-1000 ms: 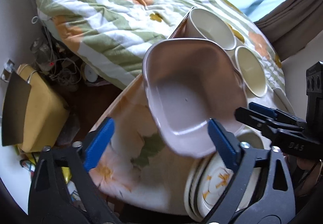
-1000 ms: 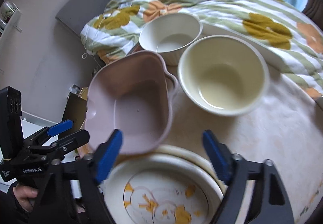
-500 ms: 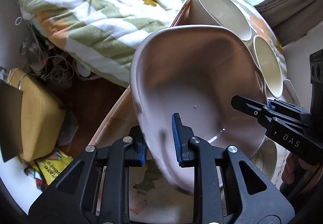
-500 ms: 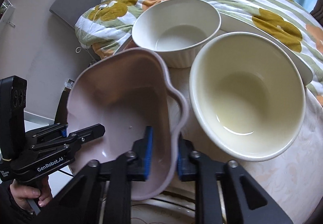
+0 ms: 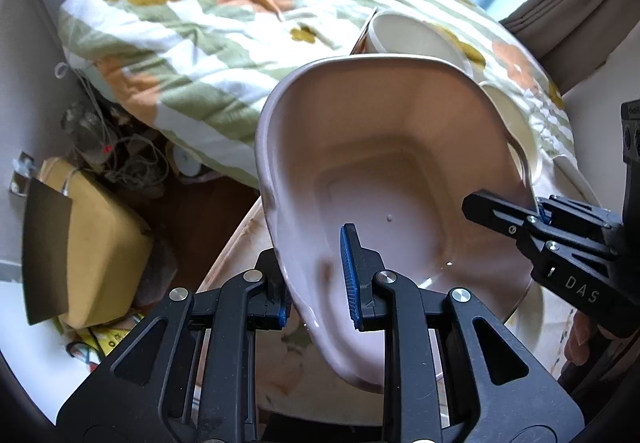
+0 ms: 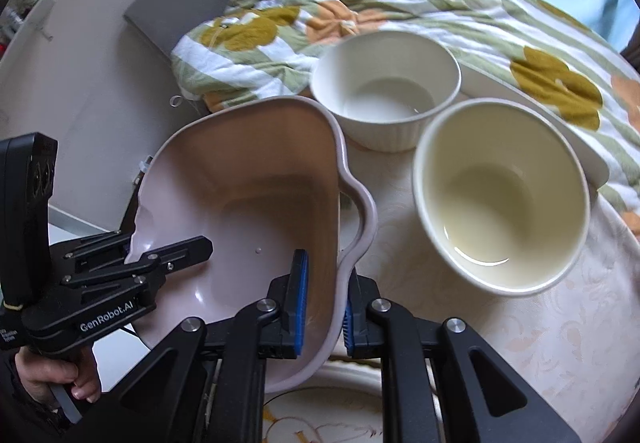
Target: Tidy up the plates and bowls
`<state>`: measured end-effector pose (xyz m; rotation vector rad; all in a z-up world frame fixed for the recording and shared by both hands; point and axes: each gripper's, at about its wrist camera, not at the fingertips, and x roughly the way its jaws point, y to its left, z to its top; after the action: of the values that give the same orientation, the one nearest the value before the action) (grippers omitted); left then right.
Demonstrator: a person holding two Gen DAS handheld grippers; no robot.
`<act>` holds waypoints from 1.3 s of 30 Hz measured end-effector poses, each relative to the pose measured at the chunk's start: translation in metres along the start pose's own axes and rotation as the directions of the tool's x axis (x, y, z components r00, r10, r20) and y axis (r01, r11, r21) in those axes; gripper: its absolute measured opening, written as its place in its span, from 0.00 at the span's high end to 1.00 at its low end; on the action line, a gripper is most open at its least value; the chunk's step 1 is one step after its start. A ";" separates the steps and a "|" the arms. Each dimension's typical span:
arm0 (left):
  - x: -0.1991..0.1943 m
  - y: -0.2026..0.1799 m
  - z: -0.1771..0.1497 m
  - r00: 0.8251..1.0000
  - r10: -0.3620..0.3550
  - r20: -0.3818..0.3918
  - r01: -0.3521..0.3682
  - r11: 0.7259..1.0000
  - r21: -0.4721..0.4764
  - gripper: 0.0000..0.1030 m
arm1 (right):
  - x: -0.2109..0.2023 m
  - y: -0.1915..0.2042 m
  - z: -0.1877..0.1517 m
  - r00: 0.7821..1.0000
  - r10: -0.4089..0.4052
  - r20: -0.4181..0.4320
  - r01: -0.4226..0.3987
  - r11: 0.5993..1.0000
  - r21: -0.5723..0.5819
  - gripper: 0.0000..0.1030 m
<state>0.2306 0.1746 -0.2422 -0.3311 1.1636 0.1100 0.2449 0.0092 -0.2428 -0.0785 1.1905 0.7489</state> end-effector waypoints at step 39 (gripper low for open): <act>0.045 -0.368 -0.184 0.956 -0.199 -0.214 0.281 0.826 0.488 0.82 | -0.204 -0.201 -0.305 0.939 -0.333 0.087 0.228 0.791 0.567 0.87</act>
<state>0.1797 -0.2351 -0.2751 -0.0044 1.2452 -0.4565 0.0780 -0.3743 -0.2538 0.2854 1.1438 0.1217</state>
